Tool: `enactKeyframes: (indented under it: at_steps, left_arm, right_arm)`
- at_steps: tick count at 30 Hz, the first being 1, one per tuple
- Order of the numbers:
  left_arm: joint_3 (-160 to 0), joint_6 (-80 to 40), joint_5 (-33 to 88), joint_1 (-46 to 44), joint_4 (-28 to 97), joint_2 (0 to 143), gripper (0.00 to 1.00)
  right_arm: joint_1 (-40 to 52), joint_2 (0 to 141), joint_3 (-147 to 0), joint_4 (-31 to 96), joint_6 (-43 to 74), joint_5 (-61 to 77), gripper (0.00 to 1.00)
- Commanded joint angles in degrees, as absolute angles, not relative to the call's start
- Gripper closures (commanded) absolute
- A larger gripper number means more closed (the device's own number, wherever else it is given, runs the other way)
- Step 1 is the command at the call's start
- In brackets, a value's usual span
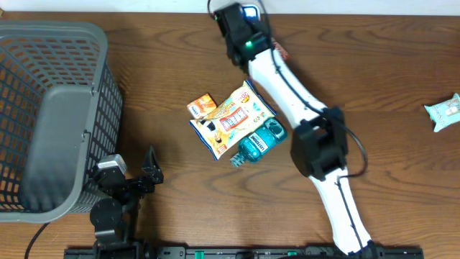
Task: Scan the item barcode
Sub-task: 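Carry the red candy bar to the white scanner, then move the red candy bar to the table's right edge and release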
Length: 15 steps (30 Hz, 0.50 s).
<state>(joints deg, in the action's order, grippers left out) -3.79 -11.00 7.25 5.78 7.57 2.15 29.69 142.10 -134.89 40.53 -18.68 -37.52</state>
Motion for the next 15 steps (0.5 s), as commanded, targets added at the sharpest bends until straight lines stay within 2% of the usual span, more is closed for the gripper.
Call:
enactKeyframes:
  at_steps: [1, 10, 15]
  left_arm:
    - [-2.37, -11.7, 6.81, 5.67, 8.08, 2.11, 0.02]
    - [-2.37, -11.68, 6.81, 5.67, 8.08, 2.11, 0.02]
    - [-2.37, -11.7, 6.81, 5.67, 8.08, 2.11, 0.02]
  right_arm:
    - [26.98, 132.97, -136.07, 45.5, -8.45, -41.91, 0.99]
    - [12.45, 132.62, -135.87, 62.54, 6.81, -41.28, 0.99]
    - [2.68, 134.21, -134.63, 63.61, 10.28, -38.33, 0.99]
